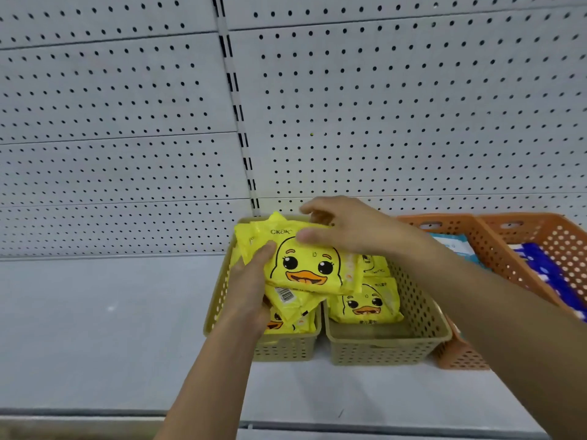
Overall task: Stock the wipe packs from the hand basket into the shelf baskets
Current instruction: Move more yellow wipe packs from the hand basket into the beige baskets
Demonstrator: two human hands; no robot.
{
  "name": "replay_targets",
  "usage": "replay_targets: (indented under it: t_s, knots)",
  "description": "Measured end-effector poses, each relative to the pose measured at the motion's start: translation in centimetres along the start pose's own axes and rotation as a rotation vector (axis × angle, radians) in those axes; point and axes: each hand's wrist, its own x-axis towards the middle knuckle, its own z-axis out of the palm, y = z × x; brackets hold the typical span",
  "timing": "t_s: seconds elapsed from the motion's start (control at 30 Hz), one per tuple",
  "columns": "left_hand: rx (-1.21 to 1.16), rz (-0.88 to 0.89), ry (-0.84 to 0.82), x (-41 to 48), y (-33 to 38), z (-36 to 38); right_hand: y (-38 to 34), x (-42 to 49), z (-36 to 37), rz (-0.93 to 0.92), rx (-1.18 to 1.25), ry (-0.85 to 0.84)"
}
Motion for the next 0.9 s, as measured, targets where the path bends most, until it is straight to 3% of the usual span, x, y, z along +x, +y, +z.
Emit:
replay_targets:
  t_s: [0.07,0.2,0.3,0.4,0.5,0.67,0.73,0.83,0.9]
  knots:
    - [0.019,0.047,-0.022,-0.3,0.1,0.8,-0.1,0.4,-0.2,0.073,-0.042,-0.125]
    - [0.034,0.062,0.000,-0.3,-0.1,1.5,1.9,-0.9,-1.1,0.142,0.288,-0.234]
    - [0.020,0.026,0.076,0.2,-0.2,0.8,4.4,-2.1,-1.9,0.167,0.379,-0.183]
    - [-0.007,0.033,0.157,0.6,0.1,-0.8,7.9,-2.8,-2.4,0.237,0.491,0.009]
    - [-0.026,0.055,0.206,0.6,0.5,-2.0,10.3,-2.9,-1.5,0.220,0.315,-0.027]
    - [-0.052,0.062,0.218,0.3,1.1,-2.1,11.3,-2.1,3.0,0.257,-0.059,-0.567]
    - [-0.058,0.062,0.218,0.2,1.3,-2.0,11.4,-2.1,4.4,0.285,-0.139,-0.695]
    - [-0.055,0.061,0.220,0.1,1.3,-1.8,11.3,-2.3,6.0,0.298,-0.239,-0.791]
    - [-0.051,0.056,0.220,0.1,1.1,-1.6,11.1,-2.3,6.7,0.283,-0.306,-0.758]
